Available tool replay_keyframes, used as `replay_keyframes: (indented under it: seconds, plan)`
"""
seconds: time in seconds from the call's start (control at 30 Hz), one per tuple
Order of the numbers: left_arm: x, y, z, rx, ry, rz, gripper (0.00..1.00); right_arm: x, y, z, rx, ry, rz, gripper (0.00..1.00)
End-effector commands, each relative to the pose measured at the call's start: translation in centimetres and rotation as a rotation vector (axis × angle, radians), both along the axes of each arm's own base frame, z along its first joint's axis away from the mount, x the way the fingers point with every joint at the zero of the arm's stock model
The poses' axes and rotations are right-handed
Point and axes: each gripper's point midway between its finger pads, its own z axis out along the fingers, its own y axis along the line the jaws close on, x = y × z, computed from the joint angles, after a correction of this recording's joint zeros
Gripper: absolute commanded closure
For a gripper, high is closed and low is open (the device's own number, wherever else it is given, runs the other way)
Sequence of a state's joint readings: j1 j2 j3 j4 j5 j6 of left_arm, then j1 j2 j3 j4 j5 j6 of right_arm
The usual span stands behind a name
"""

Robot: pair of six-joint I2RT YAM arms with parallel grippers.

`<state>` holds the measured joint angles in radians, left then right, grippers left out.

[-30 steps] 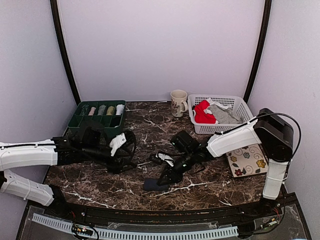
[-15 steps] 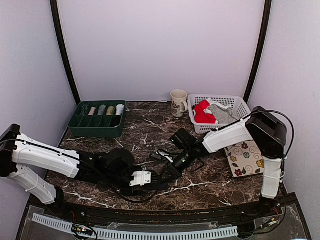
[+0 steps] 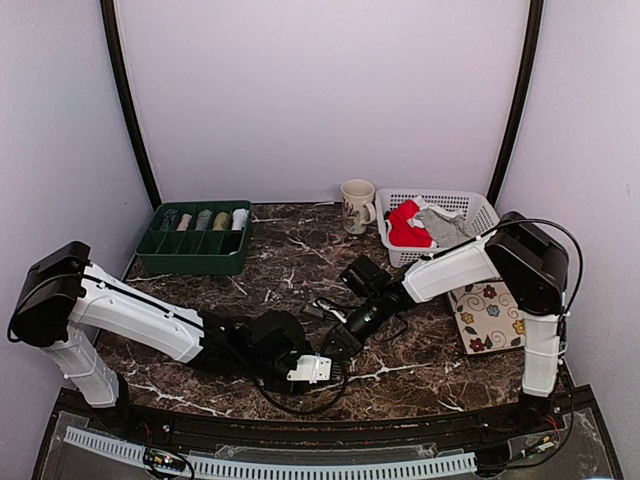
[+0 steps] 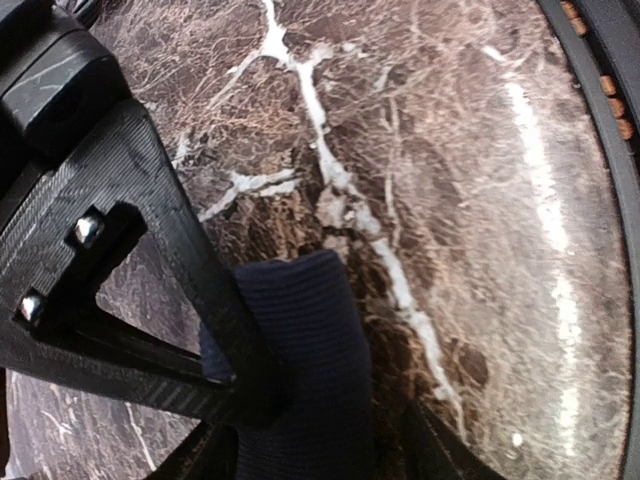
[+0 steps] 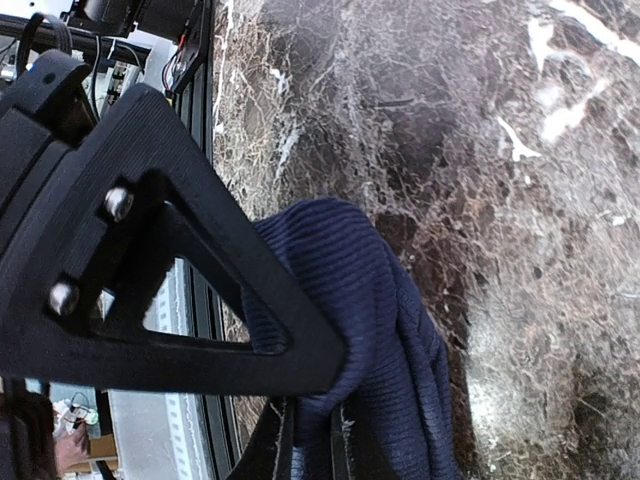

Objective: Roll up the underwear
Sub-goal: Pick up the underwear from the center of the board, then place the underwear in the storage box.

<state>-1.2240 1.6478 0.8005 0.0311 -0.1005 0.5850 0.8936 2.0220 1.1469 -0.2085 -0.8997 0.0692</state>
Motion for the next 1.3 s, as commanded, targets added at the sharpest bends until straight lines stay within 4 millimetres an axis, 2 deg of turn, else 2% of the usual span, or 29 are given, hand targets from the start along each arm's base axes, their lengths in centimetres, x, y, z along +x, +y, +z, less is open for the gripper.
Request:
replay_keyframes:
  seconds: [0.0, 0.1, 0.2, 0.33, 0.4, 0.43, 0.53, 0.7, 0.73, 0.83, 0.97, 1.1, 1.13, 1.27]
  plan:
    - [1.0, 0.4, -1.7, 0.070, -0.041, 0.028, 0.43, -0.4, -3.2, -5.7, -0.233, 0.039, -0.052, 1.00]
    - [1.0, 1.2, -3.1, 0.121, -0.035, 0.038, 0.49, -0.4, -3.1, -5.7, -0.231, 0.041, -0.050, 1.00]
    - [0.8, 1.6, -3.7, 0.149, -0.008, 0.055, 0.69, -0.2, -3.0, -5.4, -0.225, 0.032, -0.051, 1.00]
    - [0.3, 2.1, -3.5, 0.140, 0.058, 0.087, 0.89, 0.9, -2.7, -3.9, -0.192, 0.006, -0.078, 0.80]
    - [0.3, 2.4, -2.9, 0.123, 0.089, 0.123, 0.97, 1.9, -2.7, -2.4, -0.166, -0.020, -0.111, 0.68]
    - [0.4, 2.5, -2.4, 0.103, 0.108, 0.145, 1.00, 2.7, -2.8, -1.6, -0.155, -0.033, -0.135, 0.61]
    - [1.5, 2.8, 0.1, 0.001, 0.193, 0.248, 1.00, 5.4, -3.4, 1.2, -0.113, -0.084, -0.225, 0.46]
    - [4.8, 4.1, 4.6, -0.188, 0.334, 0.452, 1.00, 9.3, -5.0, 5.8, -0.060, -0.203, -0.363, 0.37]
    - [5.6, 4.5, 5.5, -0.221, 0.343, 0.490, 1.00, 9.9, -5.3, 7.3, -0.034, -0.237, -0.390, 0.35]
    - [7.8, 5.8, 8.4, -0.318, 0.362, 0.582, 1.00, 11.7, -6.6, 10.8, 0.023, -0.344, -0.481, 0.17]
    - [11.7, 9.0, 12.0, -0.416, 0.345, 0.752, 1.00, 13.2, -8.5, 15.2, 0.070, -0.471, -0.582, 0.01]
    - [16.1, 13.7, 15.3, -0.475, 0.280, 0.946, 1.00, 14.3, -10.8, 17.6, 0.062, -0.541, -0.710, 0.00]
    - [18.0, 16.2, 15.8, -0.484, 0.252, 1.032, 1.00, 14.6, -11.5, 18.0, 0.051, -0.548, -0.758, 0.00]
    - [22.6, 22.3, 18.2, -0.485, 0.155, 1.257, 1.00, 14.6, -13.9, 19.9, 0.072, -0.588, -0.895, 0.00]
